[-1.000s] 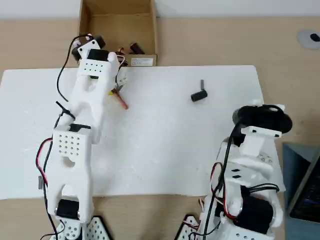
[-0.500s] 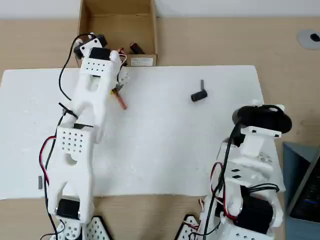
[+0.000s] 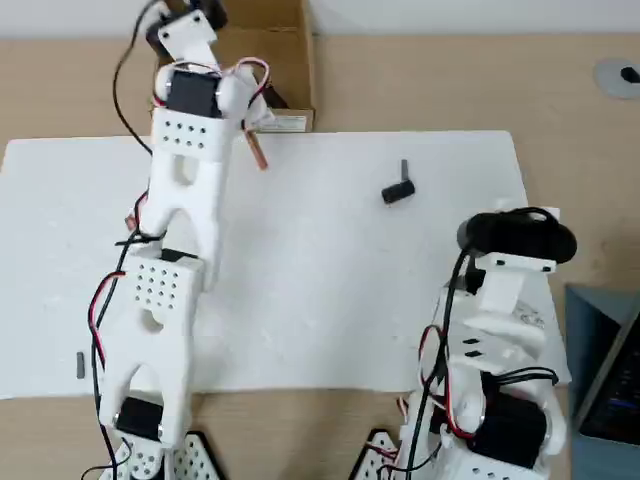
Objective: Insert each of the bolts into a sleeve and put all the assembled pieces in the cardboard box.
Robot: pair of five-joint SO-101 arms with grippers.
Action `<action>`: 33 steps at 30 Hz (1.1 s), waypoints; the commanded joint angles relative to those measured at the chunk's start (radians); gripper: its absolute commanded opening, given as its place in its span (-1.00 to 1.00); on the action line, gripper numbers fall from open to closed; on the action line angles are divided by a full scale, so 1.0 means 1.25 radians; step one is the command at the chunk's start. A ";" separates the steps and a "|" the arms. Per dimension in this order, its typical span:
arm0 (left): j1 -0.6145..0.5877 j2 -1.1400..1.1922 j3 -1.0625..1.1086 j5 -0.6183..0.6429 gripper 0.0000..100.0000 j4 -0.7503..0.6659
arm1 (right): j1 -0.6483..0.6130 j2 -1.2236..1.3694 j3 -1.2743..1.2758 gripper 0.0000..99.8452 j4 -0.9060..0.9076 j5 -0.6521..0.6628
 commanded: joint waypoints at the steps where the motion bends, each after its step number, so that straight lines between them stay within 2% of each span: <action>1: 0.014 -0.102 -0.056 -0.045 -1.00 0.006 | 0.004 -0.008 -0.067 -0.98 0.001 0.014; 6: 0.012 -0.211 -0.005 -0.097 -1.00 0.006 | 0.003 -0.008 -0.077 -0.98 0.022 0.015; 11: 0.012 -0.371 0.134 -0.114 -1.00 0.006 | 0.003 -0.008 -0.075 -0.98 0.023 0.015; 20: 0.014 -0.764 0.563 -0.119 -1.00 0.006 | -0.074 -0.008 -0.047 -0.98 0.016 0.009; 28: 0.012 -1.086 0.941 -0.120 -1.00 0.001 | -0.077 -0.008 0.053 -0.98 -0.098 0.007; 33: 0.012 -1.240 1.170 -0.120 -1.00 -0.085 | -0.079 -0.008 0.115 -0.98 -0.184 0.007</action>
